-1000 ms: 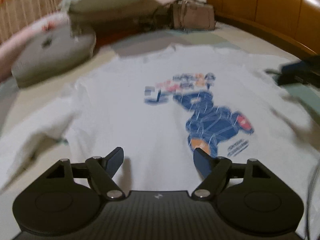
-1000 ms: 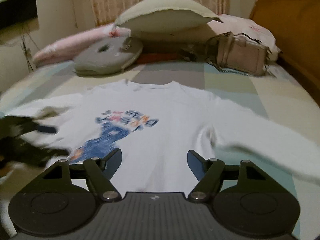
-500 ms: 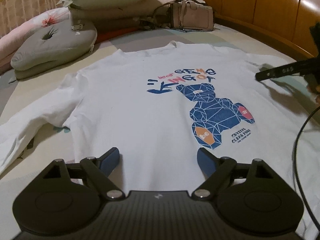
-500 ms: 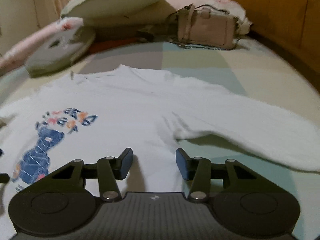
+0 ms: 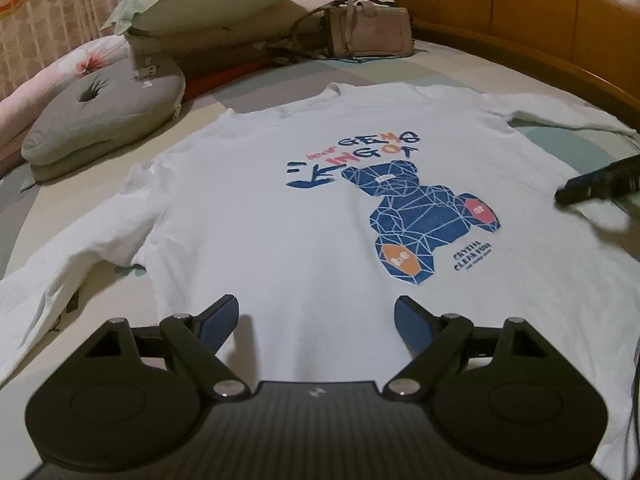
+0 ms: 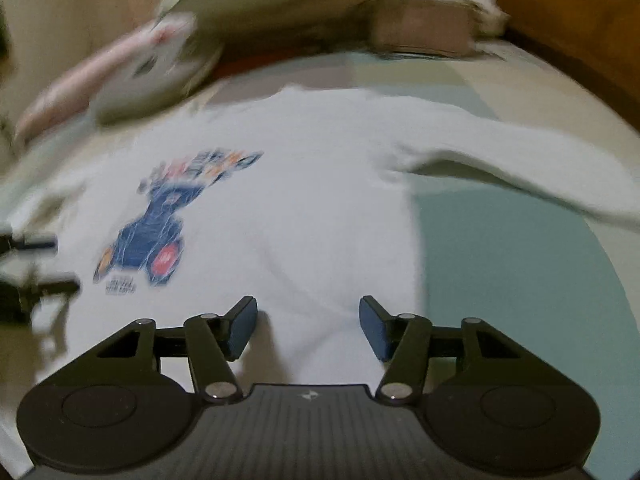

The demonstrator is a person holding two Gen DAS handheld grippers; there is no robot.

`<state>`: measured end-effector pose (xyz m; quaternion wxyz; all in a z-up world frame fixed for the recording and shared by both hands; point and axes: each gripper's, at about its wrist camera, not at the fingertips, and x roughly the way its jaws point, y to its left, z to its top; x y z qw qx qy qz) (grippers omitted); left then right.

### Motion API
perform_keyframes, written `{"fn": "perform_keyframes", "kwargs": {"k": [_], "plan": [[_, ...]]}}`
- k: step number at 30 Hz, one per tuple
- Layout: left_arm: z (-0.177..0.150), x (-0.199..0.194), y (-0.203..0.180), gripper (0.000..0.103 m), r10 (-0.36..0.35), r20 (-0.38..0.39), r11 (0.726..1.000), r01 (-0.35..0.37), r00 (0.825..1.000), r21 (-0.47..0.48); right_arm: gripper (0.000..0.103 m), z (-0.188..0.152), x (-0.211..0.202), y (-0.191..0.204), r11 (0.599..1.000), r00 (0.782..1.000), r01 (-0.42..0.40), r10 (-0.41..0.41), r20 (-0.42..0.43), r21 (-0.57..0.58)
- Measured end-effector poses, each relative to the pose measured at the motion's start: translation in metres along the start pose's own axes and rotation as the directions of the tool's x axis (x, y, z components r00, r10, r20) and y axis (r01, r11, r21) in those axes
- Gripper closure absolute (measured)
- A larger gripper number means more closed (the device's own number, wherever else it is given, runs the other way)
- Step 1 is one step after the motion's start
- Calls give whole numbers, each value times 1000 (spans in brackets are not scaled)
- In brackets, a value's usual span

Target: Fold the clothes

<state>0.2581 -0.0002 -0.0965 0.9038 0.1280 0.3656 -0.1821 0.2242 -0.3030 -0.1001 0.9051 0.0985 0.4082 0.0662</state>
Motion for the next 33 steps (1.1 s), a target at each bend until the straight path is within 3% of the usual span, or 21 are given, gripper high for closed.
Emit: {"fn": "perform_keyframes", "kwargs": {"k": [3,8,10,12,13,16,22,26,30,33], "plan": [[0,-1,-2,18,-2,0,1000,2,1000,8,41,4,-14,4,999,999,47,-47,-1,13],[0,-5,-7,18,-29,11,999,29,1000,39,34,-12,-26,25,998,998,-65,65,-22,10],[-1,-3,-9,18,-27,1,998,27,1000,50,37,-23,-19,20,999,998,-37,39,-59,26],[-1,-2,-9,18,-30,-5,998,30,1000,52,41,-28,-23,6,999,1000,-20,20,-24,30],[-1,-2,-9,18,-32,-8,998,33,999,49,47,-29,-27,-1,999,1000,-9,9,-10,45],[-1,-2,-5,16,-37,-12,998,38,999,40,45,-27,-40,-12,994,999,33,-32,-11,104],[-2,-2,-6,16,-33,-10,998,34,999,46,33,-39,-54,25,997,997,-69,71,-30,46],[-2,-3,-5,16,-38,-12,998,38,999,41,33,-63,-53,21,1000,998,-16,16,-63,3],[-1,-4,-5,16,-41,-16,998,42,999,40,33,-62,-68,12,996,996,73,-70,-58,49],[0,-9,-5,16,-62,-3,997,62,998,40,29,-60,-78,35,998,997,61,-61,-41,7]]}}
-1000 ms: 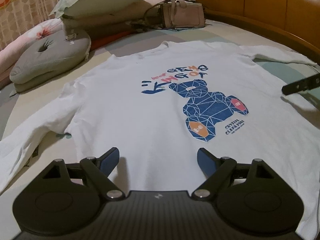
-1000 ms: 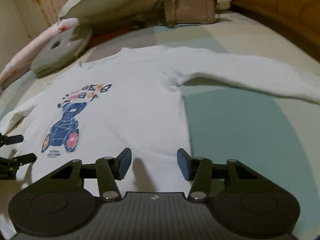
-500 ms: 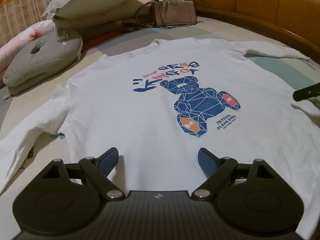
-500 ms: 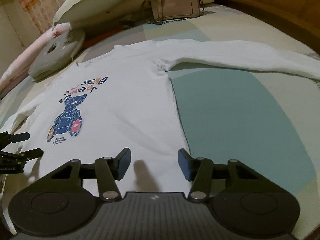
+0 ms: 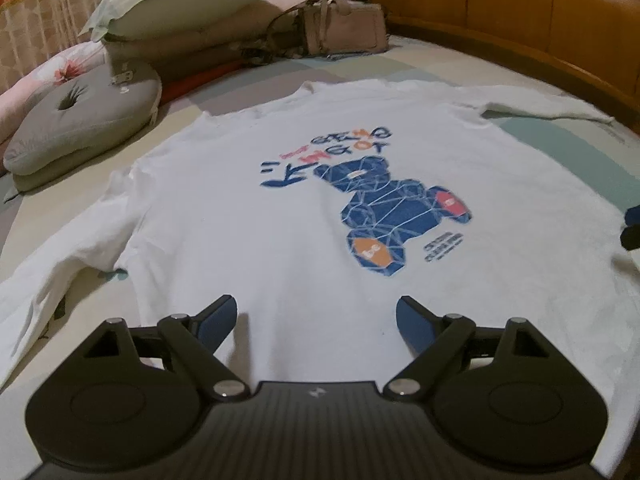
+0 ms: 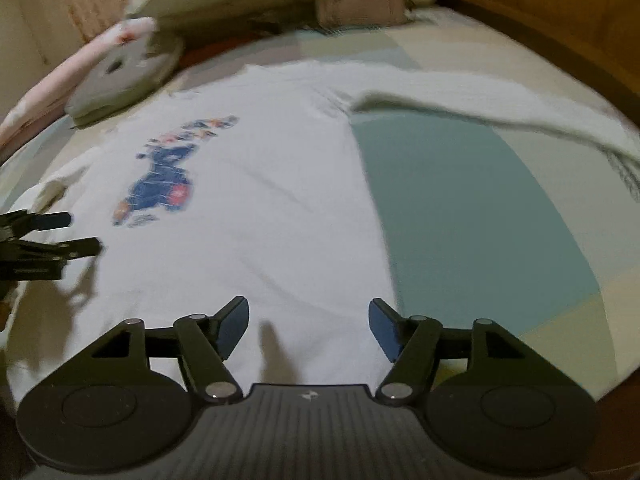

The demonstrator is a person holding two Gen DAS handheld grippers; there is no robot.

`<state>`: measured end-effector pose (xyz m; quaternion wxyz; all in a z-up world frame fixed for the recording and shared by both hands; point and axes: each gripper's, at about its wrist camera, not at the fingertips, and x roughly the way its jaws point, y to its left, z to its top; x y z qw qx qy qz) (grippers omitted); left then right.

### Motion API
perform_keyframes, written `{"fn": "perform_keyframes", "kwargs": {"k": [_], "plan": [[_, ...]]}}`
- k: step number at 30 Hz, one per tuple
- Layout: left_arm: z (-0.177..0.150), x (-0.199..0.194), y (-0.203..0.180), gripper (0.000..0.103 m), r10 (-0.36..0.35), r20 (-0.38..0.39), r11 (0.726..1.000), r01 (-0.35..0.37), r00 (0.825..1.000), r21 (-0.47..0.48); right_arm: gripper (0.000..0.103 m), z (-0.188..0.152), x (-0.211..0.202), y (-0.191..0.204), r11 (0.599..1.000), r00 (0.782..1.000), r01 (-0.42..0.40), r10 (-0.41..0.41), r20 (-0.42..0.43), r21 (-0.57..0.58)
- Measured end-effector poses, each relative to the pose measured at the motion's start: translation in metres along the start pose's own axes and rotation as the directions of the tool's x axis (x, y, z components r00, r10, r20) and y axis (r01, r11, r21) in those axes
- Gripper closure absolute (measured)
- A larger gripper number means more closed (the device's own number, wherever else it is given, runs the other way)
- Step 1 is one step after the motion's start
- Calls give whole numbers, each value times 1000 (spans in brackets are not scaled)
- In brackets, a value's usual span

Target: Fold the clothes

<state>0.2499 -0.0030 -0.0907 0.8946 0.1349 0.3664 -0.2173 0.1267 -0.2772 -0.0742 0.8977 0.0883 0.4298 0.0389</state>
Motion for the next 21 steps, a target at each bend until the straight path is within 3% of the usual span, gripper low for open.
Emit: {"fn": "perform_keyframes", "kwargs": {"k": [4,8,10,15,21], "plan": [[0,0,-2,16,3,3,1000,-4,1000,11,27,0,3,45,991,995,-94,95,3,-94],[0,2,-1,16,25,-10,1000,-25,1000,11,24,-17,27,71,980,998,-45,36,-49,-196],[0,1,-1,16,23,-5,1000,-22,1000,7,9,-33,25,70,971,999,-9,0,-37,-237],[0,-3,1,16,9,10,1000,-9,1000,0,7,-52,8,66,969,997,6,-24,-70,-247],[-1,-2,-4,16,13,6,1000,-13,1000,13,7,-23,9,71,965,999,28,-17,45,-260]]}}
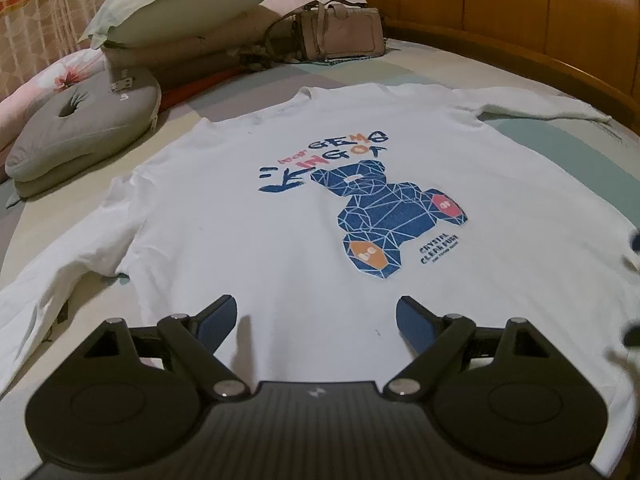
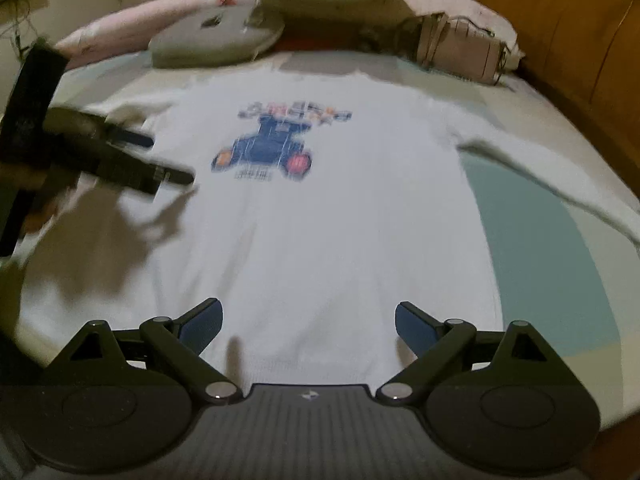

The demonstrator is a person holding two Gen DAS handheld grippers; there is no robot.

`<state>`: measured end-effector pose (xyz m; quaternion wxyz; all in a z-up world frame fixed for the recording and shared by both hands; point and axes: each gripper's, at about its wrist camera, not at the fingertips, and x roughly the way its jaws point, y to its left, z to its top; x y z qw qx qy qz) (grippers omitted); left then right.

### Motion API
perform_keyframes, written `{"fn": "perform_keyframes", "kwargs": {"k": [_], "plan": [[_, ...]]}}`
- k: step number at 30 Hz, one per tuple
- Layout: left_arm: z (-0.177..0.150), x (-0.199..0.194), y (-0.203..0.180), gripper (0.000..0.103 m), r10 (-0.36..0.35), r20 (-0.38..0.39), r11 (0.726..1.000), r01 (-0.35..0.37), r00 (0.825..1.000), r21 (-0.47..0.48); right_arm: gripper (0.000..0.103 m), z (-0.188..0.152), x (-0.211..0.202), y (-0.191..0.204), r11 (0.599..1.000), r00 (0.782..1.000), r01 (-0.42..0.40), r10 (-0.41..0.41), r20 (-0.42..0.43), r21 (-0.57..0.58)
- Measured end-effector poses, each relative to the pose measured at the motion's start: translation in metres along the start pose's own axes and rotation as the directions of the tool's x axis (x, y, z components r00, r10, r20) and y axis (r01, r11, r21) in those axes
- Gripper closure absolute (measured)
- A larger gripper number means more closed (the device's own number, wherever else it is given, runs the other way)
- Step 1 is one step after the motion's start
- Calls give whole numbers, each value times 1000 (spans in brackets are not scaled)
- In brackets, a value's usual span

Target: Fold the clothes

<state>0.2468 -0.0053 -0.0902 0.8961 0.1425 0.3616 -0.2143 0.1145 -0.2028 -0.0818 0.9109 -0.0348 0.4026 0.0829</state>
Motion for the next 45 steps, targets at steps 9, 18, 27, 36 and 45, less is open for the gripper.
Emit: {"fn": "perform_keyframes", "kwargs": {"k": [9,18,27,36,45], "plan": [[0,2,5,16,17,-5,1000,-17,1000,-23,0,-19,19,-23,994,996,40,-33,-78,97],[0,7,9,16,28,-4,999,-28,1000,-45,0,44,38,-35,995,999,47,-48,14,93],[3,3,26,16,45,47,991,-39,998,-129,0,43,66,-55,988,994,49,-34,-103,146],[4,-9,54,16,41,171,988,-14,984,-154,0,183,124,-82,985,996,84,-86,9,153],[-1,6,76,16,-66,130,982,87,989,-169,0,232,247,-101,973,981,187,-177,-77,139]]}}
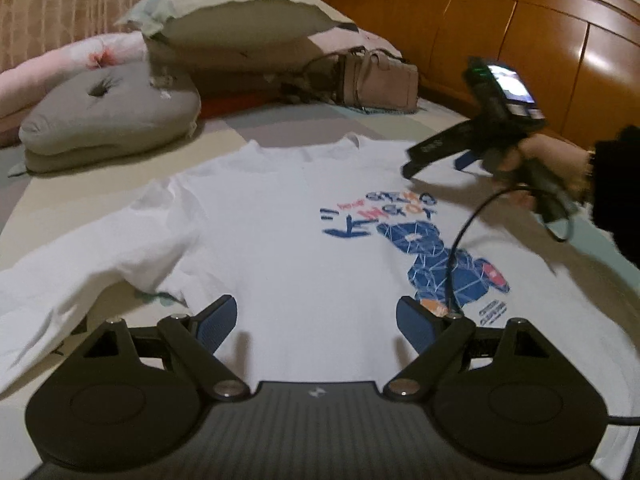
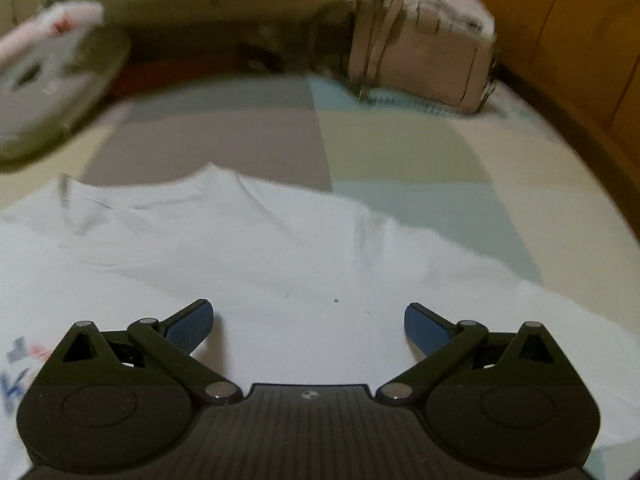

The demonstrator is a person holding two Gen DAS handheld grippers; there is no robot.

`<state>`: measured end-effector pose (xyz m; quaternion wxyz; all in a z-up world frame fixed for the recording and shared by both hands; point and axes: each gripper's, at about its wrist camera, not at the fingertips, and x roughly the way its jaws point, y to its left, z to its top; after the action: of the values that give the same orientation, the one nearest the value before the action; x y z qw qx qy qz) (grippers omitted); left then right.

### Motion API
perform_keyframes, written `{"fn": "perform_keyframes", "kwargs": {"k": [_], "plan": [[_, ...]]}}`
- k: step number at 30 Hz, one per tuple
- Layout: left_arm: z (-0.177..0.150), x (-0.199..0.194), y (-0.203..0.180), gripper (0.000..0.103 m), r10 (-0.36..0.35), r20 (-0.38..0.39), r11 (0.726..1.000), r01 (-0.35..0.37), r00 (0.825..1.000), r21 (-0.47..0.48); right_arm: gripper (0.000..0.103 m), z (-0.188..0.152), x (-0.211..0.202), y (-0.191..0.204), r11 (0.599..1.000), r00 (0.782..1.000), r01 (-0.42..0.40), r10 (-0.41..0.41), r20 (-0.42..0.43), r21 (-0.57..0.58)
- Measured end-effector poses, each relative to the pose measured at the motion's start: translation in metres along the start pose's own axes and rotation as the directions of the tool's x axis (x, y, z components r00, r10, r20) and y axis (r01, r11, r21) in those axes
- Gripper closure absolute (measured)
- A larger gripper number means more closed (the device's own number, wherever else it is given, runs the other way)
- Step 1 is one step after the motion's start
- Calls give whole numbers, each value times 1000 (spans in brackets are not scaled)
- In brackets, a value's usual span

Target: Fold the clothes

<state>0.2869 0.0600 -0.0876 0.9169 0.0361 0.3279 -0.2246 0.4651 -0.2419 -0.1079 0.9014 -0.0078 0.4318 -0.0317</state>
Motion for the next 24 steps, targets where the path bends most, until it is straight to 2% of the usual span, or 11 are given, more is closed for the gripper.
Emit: {"fn": "perform_keyframes", "kwargs": {"k": [5,13,16,20,22,24], "plan": [[-6,9,-1,16,15,-38,1000,-14,999,15,0,20,25,-14,998,997,-42,40,59,43],[-12,17,-6,15,17,-59,999,-14,998,50,0,59,55,-15,998,995,-32,27,93,46],[-11,15,-6,15,18,-58,999,-15,998,49,0,62,43,-18,996,994,-60,55,93,60],[-10,10,-11,15,23,-50,996,-18,999,85,0,56,5,-6,984,977,-176,177,117,-16],[-10,5,-13,15,20,-43,994,-15,999,112,0,52,-11,10,968,968,-227,236,89,-103],[-10,1,-13,15,23,-40,990,-18,999,139,0,48,-18,31,952,963,-263,270,24,-156]]}}
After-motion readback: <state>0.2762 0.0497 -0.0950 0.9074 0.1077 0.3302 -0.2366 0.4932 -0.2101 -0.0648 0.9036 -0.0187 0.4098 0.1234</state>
